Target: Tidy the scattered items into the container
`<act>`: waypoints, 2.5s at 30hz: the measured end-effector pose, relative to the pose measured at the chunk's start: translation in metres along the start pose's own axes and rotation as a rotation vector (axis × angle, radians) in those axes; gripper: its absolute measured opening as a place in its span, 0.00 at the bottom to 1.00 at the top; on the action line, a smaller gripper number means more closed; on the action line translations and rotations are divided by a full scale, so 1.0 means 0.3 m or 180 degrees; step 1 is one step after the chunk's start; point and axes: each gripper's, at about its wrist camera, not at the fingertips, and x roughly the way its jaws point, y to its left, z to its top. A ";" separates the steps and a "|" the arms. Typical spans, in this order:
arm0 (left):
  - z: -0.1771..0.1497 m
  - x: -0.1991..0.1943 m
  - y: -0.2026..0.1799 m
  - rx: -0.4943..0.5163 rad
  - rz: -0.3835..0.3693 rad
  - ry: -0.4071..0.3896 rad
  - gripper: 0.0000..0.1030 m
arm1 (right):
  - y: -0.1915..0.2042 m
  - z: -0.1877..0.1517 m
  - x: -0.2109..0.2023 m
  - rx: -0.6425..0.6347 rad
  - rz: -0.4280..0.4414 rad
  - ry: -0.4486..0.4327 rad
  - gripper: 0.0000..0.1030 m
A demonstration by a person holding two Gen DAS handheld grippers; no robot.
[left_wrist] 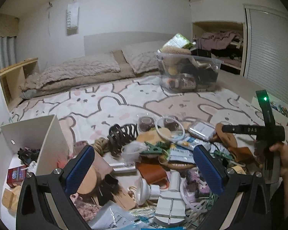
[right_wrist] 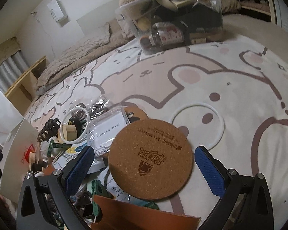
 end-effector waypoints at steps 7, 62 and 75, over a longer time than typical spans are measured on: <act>-0.054 0.074 -0.007 0.0068 -0.0151 0.0305 1.00 | -0.003 -0.014 0.036 0.0018 -0.0036 0.0133 1.00; -0.179 0.271 -0.006 0.0232 -0.0194 0.1070 0.45 | 0.006 -0.038 0.107 -0.0100 -0.0371 0.0272 1.00; -0.173 0.222 -0.022 0.0264 -0.0140 0.0910 0.32 | -0.003 -0.025 0.046 0.0021 -0.0303 0.0067 0.95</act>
